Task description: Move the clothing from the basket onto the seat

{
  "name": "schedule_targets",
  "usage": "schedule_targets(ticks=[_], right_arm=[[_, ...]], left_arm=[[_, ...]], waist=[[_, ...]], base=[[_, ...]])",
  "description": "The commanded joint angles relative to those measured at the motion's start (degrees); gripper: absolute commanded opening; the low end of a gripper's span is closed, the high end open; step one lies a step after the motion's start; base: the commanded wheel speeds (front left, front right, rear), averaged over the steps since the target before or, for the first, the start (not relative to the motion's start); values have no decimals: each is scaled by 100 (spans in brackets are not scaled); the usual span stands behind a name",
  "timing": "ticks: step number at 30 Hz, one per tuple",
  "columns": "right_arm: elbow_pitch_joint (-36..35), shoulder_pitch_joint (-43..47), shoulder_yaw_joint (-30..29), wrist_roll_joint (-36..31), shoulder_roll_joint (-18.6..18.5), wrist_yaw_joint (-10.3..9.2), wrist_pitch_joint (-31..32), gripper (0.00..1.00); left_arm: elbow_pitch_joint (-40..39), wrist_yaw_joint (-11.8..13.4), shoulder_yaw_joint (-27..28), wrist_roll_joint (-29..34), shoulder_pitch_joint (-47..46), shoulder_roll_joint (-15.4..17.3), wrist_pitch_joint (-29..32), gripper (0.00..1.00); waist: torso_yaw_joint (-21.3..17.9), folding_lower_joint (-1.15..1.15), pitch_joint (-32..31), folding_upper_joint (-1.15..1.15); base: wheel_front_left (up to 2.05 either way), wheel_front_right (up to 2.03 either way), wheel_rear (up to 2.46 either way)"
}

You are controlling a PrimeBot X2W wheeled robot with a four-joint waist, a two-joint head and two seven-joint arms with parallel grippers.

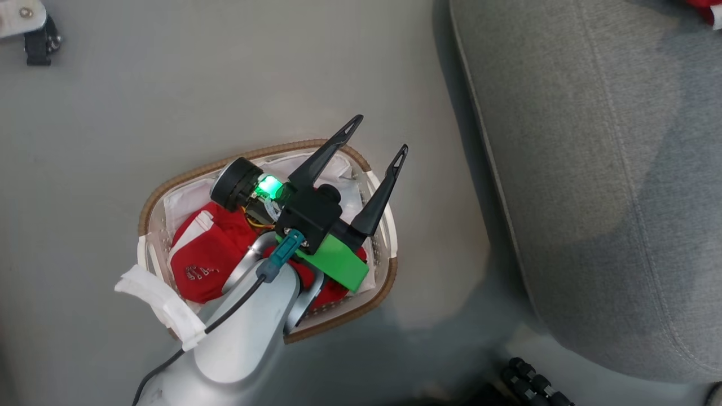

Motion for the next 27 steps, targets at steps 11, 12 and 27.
schedule_targets(ticks=[11, 12, 27], right_arm=[[176, 1122, -332, 21, 297, -8, -19, 0], [151, 1186, -337, 62, 324, -8, -19, 26], [-404, 2883, -239, 289, 400, -8, -20, 100]], left_arm=[[69, -26, 115, -14, 83, 14, -5, 100], [78, -26, 133, -25, 97, 17, -5, 100], [157, -26, 528, -246, 647, -72, -5, 100]], waist=[[199, -1, 252, 0], [190, -1, 223, 0], [350, -1, -1089, 0]], base=[[0, 0, 0], [0, 0, 0], [0, 0, 0]])
